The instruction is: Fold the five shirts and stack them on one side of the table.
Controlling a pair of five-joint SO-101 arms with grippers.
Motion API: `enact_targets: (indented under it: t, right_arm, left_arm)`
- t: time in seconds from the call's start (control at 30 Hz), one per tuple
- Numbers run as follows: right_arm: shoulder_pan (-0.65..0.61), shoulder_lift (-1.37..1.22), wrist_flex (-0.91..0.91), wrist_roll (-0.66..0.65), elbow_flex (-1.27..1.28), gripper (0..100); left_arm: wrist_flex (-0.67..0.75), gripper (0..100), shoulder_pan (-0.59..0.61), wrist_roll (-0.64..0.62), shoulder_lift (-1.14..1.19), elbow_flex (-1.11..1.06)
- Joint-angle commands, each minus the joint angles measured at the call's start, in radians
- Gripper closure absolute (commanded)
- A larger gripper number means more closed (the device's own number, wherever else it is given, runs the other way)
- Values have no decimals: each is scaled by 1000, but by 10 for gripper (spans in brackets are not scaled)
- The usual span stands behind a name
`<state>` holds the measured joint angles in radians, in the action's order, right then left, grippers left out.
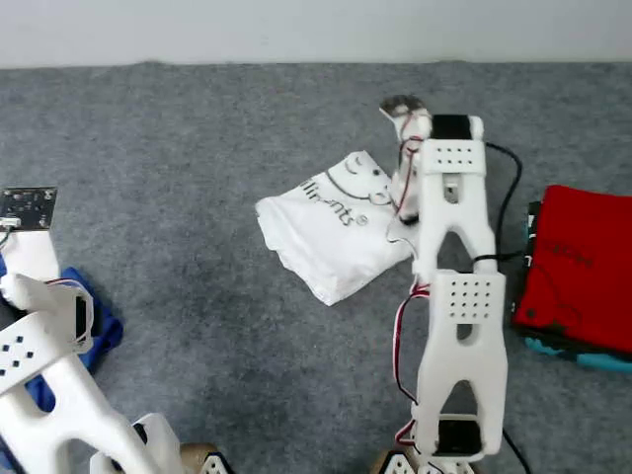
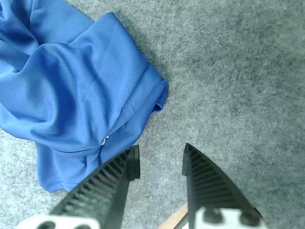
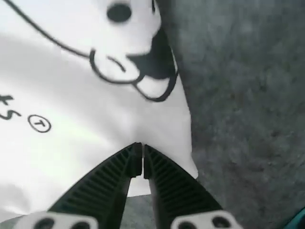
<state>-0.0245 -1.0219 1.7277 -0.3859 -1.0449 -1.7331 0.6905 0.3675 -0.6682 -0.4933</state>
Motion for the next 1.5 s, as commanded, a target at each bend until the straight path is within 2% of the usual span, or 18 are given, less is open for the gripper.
enact_targets:
  t: [0.0, 0.23, 0.53, 0.97, 1.1, 1.23, 1.47]
  right_arm:
    - [42, 15, -27, 9, 68, 989]
    - [-12, 62, 61, 12, -21, 989]
    - [-217, 183, 70, 17, -40, 989]
    - [-315, 404, 56, 20, 540, 989]
    - [-372, 360, 4, 20, 549, 989]
    - [-378, 311, -38, 20, 546, 989]
    - [-401, 311, 48, 12, 546, 989]
  left_arm:
    - [-3, 841, -2, 9, -23, -1]
    - [-3, 841, -2, 9, -23, -1]
    - [-3, 841, -2, 9, -23, -1]
    - [0, 841, -2, 9, -23, -1]
    - [2, 841, -2, 9, -17, -1]
    - [2, 841, -2, 8, -17, -1]
    - [0, 841, -2, 8, -17, -1]
